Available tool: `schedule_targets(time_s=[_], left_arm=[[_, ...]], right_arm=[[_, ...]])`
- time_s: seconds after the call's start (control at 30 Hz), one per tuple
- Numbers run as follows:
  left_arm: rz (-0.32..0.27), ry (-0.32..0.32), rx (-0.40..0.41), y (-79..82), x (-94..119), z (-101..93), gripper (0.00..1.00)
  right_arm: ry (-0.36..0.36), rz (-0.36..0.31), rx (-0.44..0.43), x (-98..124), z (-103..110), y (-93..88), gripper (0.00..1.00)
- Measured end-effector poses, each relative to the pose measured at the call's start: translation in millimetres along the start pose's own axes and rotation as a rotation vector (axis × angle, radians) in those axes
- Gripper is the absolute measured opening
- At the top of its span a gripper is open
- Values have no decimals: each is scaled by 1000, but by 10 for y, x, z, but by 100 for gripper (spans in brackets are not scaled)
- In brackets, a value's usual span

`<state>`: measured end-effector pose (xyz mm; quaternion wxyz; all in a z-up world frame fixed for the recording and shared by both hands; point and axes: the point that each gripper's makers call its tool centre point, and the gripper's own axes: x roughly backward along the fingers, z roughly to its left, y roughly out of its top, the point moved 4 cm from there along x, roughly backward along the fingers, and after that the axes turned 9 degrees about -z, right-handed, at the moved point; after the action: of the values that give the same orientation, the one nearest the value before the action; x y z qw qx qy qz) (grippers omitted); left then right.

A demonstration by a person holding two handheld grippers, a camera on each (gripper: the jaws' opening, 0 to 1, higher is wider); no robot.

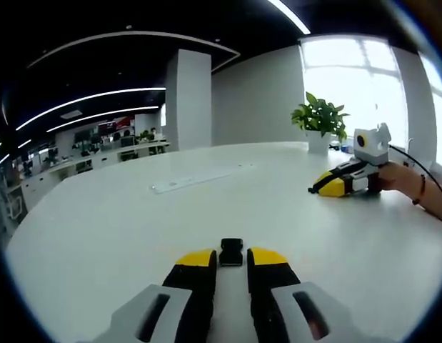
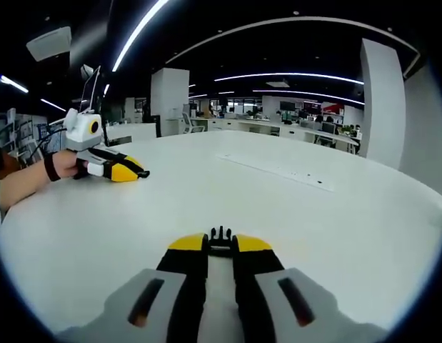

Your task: Snap the two parts of the plastic buckle together until the buckle closes and remains connected.

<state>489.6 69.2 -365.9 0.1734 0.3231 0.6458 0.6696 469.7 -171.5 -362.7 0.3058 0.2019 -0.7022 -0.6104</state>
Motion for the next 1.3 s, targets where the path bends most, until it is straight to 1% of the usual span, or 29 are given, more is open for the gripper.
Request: schedule_targets(time_s=[0.13, 0.5, 0.63, 0.7, 0.8, 0.9, 1.1, 1.23, 1.3], left_arm=[[0, -3, -3, -2, 1, -6, 12], [-2, -1, -11, -8, 14, -24, 12], [-4, 4, -48, -9, 22, -39, 12], [-3, 4, -55, -2, 19, -18, 12], [-2, 4, -41, 0, 16, -3, 12], [2, 7, -32, -2, 14, -5, 12], [16, 32, -68, 10, 26, 17, 11], [28, 44, -61, 23, 27, 63, 11], [31, 53, -56, 31, 25, 98, 11]], right_arm=[[-5, 0, -4, -2, 2, 0, 13], [-10, 7, -4, -18, -20, 6, 13], [-23, 27, -7, -32, -28, 18, 13], [-40, 34, -14, -29, -77, 32, 13], [-48, 37, 7, -28, -90, 41, 13], [-64, 43, 5, -56, -128, 50, 12], [-98, 50, 44, -81, -209, 76, 12], [-119, 66, 26, -82, -260, 89, 12], [-131, 56, -6, -82, -268, 120, 12]])
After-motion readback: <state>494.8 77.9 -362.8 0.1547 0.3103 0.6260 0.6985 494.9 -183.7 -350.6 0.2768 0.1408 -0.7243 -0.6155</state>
